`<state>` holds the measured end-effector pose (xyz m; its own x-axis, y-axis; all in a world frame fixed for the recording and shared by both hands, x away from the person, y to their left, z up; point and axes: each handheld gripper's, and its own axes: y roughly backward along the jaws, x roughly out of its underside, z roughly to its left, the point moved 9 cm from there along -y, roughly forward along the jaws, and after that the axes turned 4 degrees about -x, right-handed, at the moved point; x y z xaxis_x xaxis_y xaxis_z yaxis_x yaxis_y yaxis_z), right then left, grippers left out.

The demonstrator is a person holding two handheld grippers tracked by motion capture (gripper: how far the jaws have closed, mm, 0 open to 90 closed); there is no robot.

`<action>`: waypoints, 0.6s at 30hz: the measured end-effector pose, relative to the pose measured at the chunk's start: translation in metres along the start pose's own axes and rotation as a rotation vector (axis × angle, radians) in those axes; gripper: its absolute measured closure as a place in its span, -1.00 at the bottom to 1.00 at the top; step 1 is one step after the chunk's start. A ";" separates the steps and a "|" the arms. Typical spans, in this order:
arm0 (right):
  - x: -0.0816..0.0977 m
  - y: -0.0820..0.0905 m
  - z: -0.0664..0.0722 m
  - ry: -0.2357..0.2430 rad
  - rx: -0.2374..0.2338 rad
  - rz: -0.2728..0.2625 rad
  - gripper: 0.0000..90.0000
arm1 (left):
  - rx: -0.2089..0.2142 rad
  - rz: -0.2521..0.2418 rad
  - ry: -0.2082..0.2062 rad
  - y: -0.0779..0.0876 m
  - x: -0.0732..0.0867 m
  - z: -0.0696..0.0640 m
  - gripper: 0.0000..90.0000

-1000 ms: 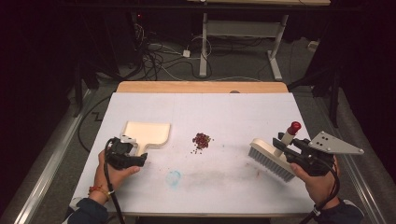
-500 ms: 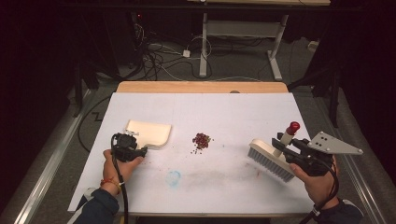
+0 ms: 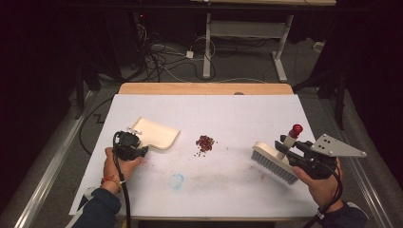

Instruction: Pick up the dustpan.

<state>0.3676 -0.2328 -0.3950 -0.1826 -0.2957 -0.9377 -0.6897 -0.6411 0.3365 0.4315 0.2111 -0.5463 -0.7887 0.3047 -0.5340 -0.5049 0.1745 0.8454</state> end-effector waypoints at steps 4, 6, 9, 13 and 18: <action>0.000 0.001 -0.001 -0.003 0.002 -0.004 0.55 | -0.015 -0.017 -0.039 0.014 -0.001 0.003 0.42; 0.001 0.001 -0.002 -0.006 0.006 -0.001 0.55 | -0.006 -0.029 -0.068 0.024 -0.001 0.003 0.42; 0.001 0.000 -0.002 -0.007 0.007 0.000 0.55 | 0.002 -0.023 -0.101 0.032 0.003 0.002 0.42; 0.001 0.000 -0.002 -0.005 0.007 -0.001 0.55 | 0.011 -0.012 -0.142 0.041 0.011 -0.003 0.43; 0.001 0.001 -0.002 -0.008 0.008 -0.002 0.55 | 0.028 0.005 -0.190 0.048 0.021 -0.012 0.42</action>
<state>0.3685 -0.2352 -0.3953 -0.1867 -0.2885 -0.9391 -0.6959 -0.6358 0.3337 0.3868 0.2150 -0.5175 -0.7098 0.4764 -0.5189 -0.4885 0.1979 0.8498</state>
